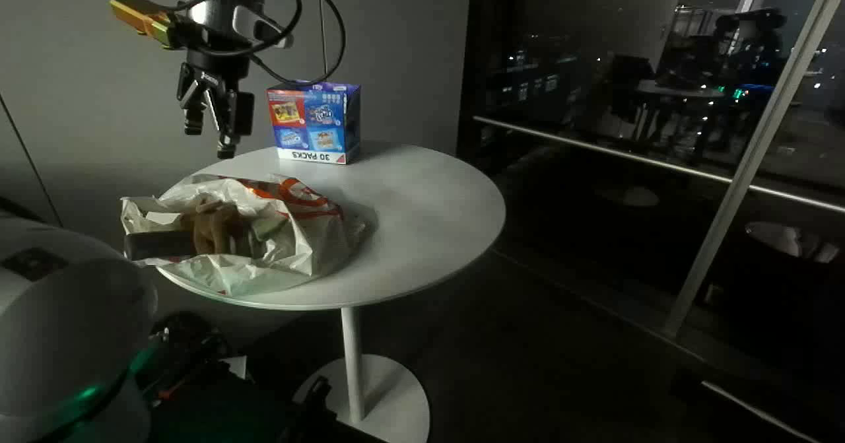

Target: Remove the radish, moose and eraser from the plastic bag and place them on the table.

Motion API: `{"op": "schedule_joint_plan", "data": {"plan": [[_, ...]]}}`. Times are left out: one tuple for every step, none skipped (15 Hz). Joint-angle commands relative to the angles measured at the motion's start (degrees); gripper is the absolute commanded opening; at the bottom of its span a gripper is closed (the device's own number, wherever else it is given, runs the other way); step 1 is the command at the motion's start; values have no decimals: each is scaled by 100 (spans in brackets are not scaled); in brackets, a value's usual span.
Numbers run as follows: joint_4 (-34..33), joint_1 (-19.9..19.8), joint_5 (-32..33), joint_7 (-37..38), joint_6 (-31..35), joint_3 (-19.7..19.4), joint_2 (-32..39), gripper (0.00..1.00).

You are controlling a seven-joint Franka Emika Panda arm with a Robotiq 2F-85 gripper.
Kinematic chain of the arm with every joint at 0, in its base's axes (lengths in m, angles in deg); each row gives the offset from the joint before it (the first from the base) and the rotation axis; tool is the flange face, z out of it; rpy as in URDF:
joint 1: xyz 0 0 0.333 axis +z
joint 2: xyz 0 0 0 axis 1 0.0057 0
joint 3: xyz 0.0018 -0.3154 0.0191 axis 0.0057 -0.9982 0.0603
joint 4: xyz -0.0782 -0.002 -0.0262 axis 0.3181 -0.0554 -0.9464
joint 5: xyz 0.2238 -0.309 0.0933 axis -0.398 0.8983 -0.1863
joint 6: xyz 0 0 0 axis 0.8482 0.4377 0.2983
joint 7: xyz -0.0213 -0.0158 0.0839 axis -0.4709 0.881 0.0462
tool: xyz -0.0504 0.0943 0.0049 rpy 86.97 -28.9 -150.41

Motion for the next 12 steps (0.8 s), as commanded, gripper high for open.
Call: {"op": "schedule_joint_plan", "data": {"plan": [[-25,-113,-47,-53,-22,87,-5,100],[-42,-113,-47,-53,-22,87,-18,100],[-52,-114,-47,-54,-22,87,-28,100],[-57,-114,-48,-54,-22,87,-35,100],[-58,-114,-48,-54,-22,87,-35,100],[-58,-114,-48,-54,-22,87,-34,100],[-58,-114,-48,-54,-22,87,-35,100],[-58,-114,-48,-54,-22,87,-35,100],[-58,-114,-48,-54,-22,87,-35,100],[-58,-114,-48,-54,-22,87,-34,100],[-53,-28,-92,-180,-92,91,37,100],[19,37,-74,-295,-63,150,56,100]]}}
